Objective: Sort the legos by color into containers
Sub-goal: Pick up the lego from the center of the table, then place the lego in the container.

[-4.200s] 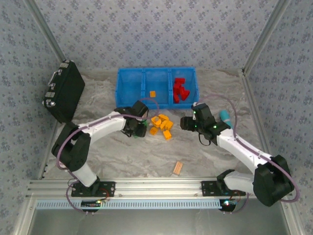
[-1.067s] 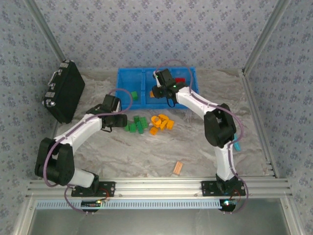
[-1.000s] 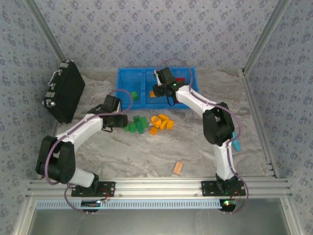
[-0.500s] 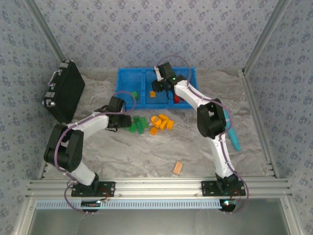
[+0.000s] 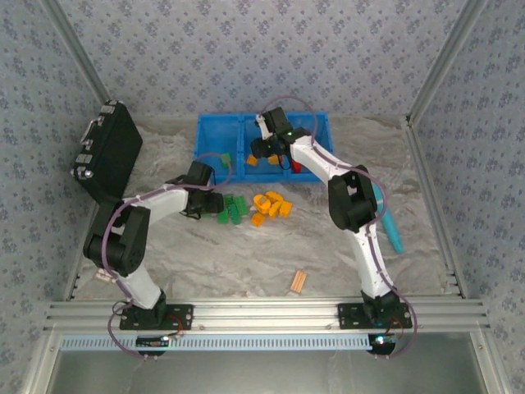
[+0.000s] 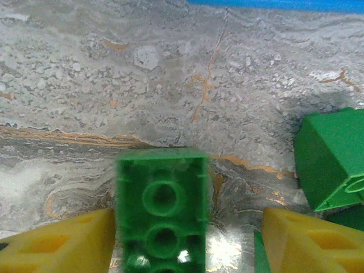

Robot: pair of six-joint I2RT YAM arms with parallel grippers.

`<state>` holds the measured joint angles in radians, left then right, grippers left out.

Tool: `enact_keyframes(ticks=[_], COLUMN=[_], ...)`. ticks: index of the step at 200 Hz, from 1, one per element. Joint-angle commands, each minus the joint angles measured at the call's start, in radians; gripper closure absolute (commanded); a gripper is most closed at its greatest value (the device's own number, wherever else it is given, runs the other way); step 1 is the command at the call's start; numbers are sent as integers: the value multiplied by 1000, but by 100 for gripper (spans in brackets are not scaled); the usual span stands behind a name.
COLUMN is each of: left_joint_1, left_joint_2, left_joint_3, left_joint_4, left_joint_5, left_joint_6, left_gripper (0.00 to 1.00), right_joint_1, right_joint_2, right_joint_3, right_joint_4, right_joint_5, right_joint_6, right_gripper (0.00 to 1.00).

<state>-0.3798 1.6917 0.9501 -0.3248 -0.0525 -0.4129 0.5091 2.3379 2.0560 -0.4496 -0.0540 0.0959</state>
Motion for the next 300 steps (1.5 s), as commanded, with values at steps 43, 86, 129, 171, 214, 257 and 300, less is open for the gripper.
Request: enact_keyframes(ticks=[43,86,129,171,214,257,300], left_joint_1=[1,2,2,-2,-7,-11,-10], left_joint_2=[44,92,98,46,-41,-78,-27], left_joint_3=[27,48,53,50,112,280,435], left_joint_4=[3,-14,-25,-48,-103,-159,-114], left_joint_5=[0,-24,-33,-29,-43,-47,-74], left_joint_6=[0,31,43,46,68,132,177], left_gripper=[44,54,61,69,71,71,69], right_joint_1=[-3,-1,5,20,40,59,61], right_joint_2=[-34,-87,-187,-280,-438,-580,-672], right_joint_3=[2,-54,-146,-234,-456,-655,-814], right_joint_4=[-32,-34,-17,-3,112,93,119], right_joint_5=[27,54,68,68,88,120,138], right_joint_6=[-22,-29,-41,-50,-19,23,106], right_gripper=[48,48,48,47,47,47,46])
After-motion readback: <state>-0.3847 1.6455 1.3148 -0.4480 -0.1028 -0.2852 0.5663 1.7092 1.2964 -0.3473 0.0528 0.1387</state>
